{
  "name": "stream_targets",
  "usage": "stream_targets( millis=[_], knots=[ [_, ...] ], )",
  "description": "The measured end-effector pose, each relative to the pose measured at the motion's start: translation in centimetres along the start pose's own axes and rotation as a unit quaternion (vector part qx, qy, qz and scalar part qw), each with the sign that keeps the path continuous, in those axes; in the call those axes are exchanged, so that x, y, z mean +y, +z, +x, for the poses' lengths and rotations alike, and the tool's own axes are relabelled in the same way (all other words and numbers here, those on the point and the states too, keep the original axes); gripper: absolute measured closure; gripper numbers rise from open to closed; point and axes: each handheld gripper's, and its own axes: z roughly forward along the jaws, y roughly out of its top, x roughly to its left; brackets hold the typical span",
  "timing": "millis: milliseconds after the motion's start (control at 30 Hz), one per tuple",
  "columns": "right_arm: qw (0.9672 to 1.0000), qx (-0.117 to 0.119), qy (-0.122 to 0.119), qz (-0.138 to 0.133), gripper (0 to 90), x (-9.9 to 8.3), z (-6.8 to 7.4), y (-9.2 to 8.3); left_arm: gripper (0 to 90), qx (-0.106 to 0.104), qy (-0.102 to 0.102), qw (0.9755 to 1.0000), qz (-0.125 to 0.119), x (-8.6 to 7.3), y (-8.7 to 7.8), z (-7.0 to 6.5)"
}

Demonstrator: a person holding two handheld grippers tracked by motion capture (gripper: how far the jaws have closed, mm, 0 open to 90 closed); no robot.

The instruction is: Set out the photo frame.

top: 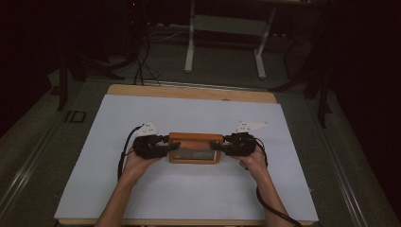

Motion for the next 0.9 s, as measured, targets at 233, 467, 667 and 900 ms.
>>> stream_targets(
  millis=[233, 467, 667, 900],
  knots=[
    [0.9999, 0.0, 0.01, 0.003, 59.4, -0.1, 0.0, 0.4, 57.3, -0.002, -0.011, 0.9999, 0.0, -0.3, 0.0, 0.5],
    [0.9998, -0.002, 0.017, 0.005, 59.4, -0.2, -0.1, 0.8, 57.0, -0.002, -0.018, 0.9998, 0.003, -0.6, 0.0, 0.9],
    [0.9997, -0.001, 0.024, 0.007, 59.4, -0.4, -0.3, 1.2, 56.7, -0.002, -0.025, 0.9997, 0.005, -0.8, 0.1, 1.2],
    [0.9995, -0.001, 0.031, 0.01, 59.3, -0.7, -0.5, 1.5, 56.4, -0.001, -0.032, 0.9994, 0.011, -1.1, 0.3, 1.4]
  ],
)
